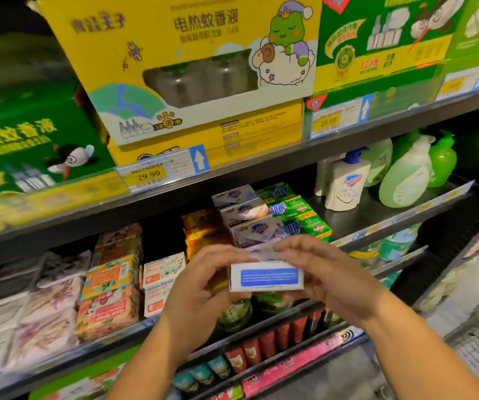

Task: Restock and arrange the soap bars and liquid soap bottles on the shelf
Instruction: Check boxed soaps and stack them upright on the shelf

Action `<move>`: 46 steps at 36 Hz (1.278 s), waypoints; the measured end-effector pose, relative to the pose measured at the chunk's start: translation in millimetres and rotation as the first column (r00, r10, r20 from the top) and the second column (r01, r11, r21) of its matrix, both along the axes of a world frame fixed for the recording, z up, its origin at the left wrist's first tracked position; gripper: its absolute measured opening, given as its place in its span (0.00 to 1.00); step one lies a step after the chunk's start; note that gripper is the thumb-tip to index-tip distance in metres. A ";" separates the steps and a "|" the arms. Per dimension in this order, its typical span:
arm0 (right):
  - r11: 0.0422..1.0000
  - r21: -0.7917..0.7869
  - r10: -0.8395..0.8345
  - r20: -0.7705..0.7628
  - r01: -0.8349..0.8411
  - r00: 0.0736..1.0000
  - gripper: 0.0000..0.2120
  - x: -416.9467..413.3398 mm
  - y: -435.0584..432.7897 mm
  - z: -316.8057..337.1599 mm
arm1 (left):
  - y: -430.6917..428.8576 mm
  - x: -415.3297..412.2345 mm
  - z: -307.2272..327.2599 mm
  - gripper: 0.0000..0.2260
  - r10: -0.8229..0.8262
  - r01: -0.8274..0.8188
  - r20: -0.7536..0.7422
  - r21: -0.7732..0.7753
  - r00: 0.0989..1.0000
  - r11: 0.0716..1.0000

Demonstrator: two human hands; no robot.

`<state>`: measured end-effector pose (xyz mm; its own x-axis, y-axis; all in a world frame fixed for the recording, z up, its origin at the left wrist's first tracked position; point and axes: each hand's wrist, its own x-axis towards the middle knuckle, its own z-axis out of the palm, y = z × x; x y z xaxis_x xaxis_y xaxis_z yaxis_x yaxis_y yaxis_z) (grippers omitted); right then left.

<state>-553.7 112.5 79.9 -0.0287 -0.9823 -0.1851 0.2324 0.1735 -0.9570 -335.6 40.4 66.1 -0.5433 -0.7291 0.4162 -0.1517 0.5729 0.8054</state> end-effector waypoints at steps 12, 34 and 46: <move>0.990 -0.130 0.040 -0.170 -0.063 0.985 0.23 96.8 -53.2 -14.0 | -16.4 91.4 -3.8 0.33 0.221 -0.184 0.389 -0.132 0.894 0.974; 0.980 -0.112 0.019 -0.774 -0.166 0.633 0.07 348.0 -126.2 -32.2 | -23.9 338.4 -35.1 0.17 0.608 -0.624 0.147 0.104 0.780 0.775; 0.941 0.030 0.075 -0.990 -0.336 0.123 0.29 357.4 -145.4 -64.3 | -96.2 359.6 -34.8 0.12 0.710 -0.705 0.325 -0.158 0.624 0.692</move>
<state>-196.3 -32.8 15.6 0.1542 -0.9877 -0.0268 -0.9234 -0.1345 -0.3595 23.9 -55.8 31.3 0.0342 -0.9445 0.3268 -0.7701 0.1835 0.6109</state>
